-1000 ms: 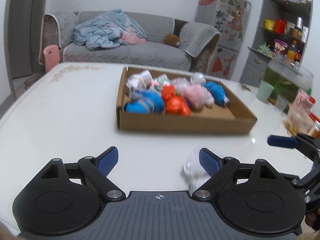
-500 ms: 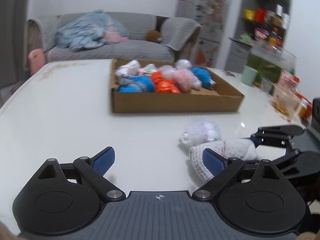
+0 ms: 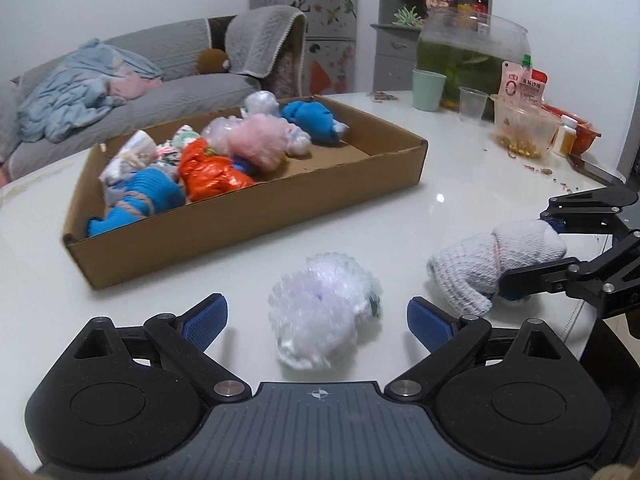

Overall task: Organize objects
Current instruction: 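Grasp the white knit bundle with right tool while left tool grasps bubble-wrap bundle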

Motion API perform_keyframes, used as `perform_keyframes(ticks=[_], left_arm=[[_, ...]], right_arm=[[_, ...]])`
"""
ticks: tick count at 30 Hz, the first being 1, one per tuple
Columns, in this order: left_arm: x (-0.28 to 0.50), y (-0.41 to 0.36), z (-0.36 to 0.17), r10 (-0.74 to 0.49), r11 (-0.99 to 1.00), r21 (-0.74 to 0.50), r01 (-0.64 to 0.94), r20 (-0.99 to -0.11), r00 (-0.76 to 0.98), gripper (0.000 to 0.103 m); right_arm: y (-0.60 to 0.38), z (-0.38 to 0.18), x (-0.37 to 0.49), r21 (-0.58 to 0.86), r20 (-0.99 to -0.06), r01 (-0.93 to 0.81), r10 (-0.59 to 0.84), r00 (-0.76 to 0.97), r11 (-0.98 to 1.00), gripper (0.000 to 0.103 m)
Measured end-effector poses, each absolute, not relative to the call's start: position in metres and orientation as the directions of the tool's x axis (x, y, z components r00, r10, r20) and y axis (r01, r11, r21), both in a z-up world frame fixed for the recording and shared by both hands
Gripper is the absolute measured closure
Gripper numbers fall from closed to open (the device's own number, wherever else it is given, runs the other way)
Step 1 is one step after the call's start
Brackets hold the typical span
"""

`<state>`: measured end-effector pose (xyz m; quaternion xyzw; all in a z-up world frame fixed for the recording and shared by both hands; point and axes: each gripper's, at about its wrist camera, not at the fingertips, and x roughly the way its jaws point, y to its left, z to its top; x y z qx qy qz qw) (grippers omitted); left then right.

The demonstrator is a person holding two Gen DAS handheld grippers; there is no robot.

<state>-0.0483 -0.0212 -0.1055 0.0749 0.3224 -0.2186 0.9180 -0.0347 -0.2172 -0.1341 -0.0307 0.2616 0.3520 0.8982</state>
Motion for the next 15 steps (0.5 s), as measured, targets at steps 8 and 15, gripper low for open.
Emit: perform_keyframes(ticks=[8,15], left_arm=[[-0.039,-0.024,-0.111,-0.358,0.887,-0.007,0.463,-0.644,0.676,0.008],[-0.036,-0.027,-0.112,-0.341,0.890,0.005,0.456,-0.657,0.672,0.003]], right_arm=[[-0.224,-0.139,-0.036,0.115,-0.485,-0.662,0.623,0.613,0.741,0.050],[-0.217,-0.138,-0.032,0.097,-0.496,-0.675,0.623,0.605,0.732,0.048]])
